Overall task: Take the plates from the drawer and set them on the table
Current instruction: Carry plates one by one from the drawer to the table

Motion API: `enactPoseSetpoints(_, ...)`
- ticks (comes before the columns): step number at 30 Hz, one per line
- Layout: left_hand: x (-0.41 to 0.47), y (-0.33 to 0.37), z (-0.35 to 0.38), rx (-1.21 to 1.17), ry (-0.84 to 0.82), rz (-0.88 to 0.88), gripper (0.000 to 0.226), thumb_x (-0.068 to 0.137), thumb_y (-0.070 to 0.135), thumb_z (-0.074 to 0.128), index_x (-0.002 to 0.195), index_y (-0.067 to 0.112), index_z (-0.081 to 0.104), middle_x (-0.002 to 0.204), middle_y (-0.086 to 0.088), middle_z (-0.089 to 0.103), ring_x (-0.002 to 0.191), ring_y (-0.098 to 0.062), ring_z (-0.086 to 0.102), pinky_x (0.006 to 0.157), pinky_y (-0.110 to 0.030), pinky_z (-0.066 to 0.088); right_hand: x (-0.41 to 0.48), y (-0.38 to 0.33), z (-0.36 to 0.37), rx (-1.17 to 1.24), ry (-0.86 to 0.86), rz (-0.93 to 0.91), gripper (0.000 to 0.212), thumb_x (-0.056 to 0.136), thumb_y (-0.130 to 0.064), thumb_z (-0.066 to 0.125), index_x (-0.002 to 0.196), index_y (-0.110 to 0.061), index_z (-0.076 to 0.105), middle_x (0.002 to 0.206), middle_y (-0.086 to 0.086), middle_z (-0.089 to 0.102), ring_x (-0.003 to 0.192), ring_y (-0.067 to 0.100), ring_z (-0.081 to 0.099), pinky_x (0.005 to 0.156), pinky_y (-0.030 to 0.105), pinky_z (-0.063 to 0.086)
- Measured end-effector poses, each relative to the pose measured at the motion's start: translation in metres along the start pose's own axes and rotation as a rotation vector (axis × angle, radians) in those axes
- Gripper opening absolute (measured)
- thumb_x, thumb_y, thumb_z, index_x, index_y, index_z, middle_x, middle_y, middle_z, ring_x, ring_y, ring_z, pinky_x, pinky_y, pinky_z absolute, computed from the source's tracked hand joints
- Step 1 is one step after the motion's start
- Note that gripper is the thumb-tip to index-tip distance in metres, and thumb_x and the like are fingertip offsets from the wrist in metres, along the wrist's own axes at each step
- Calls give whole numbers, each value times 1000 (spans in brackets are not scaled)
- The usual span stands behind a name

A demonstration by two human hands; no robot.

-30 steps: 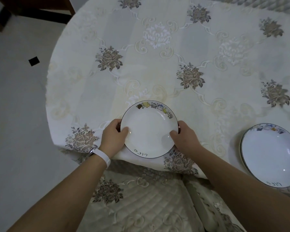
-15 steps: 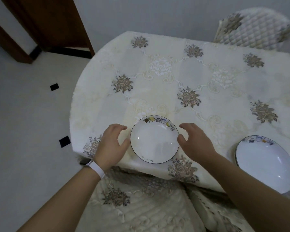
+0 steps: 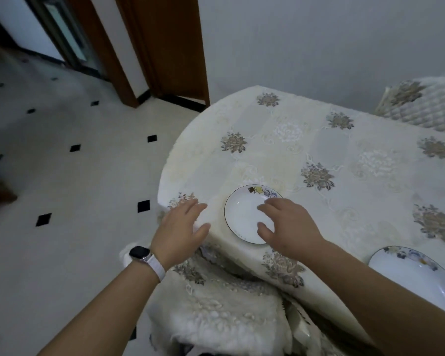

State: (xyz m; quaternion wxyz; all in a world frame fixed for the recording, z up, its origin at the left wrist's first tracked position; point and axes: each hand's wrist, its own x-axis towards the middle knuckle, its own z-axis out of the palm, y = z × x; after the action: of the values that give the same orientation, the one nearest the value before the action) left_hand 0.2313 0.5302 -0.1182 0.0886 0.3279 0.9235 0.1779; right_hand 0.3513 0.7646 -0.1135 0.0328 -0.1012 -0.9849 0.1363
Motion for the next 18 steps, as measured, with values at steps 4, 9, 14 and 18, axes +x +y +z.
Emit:
enactPoseSetpoints(4, -53, 17, -6, 123, 75, -45, 46, 91, 41, 50, 134, 25, 52, 142, 2, 49, 131, -19, 43, 107, -42, 35, -18, -10, -5, 11, -62, -219, 48, 82, -46, 45, 113, -18, 68, 120, 6, 67, 109, 29, 62, 89, 43, 51)
enactPoseSetpoints(9, -125, 31, -13, 258, 174, -142, 41, 90, 43, 48, 126, 27, 58, 129, 5, 59, 119, -16, 53, 103, -39, 37, -36, -32, -4, 40, -108, -444, 42, 84, -43, 53, 115, -18, 67, 120, 9, 67, 110, 31, 61, 91, 44, 50)
enactPoseSetpoints(14, -200, 28, -27, 311, 237, -284, 43, 89, 46, 45, 122, 24, 62, 126, 0, 62, 116, -19, 56, 102, -41, 40, -55, -87, -3, 57, -153, -665, 45, 84, -46, 54, 120, -22, 64, 119, 2, 66, 109, 24, 60, 90, 39, 49)
enactPoseSetpoints(18, -259, 19, -35, 309, 321, -410, 42, 88, 43, 45, 119, 22, 63, 122, -1, 64, 113, -20, 58, 100, -38, 40, -65, -135, 2, 76, -194, -809, 46, 86, -49, 52, 121, -22, 64, 121, 2, 66, 110, 24, 59, 91, 41, 48)
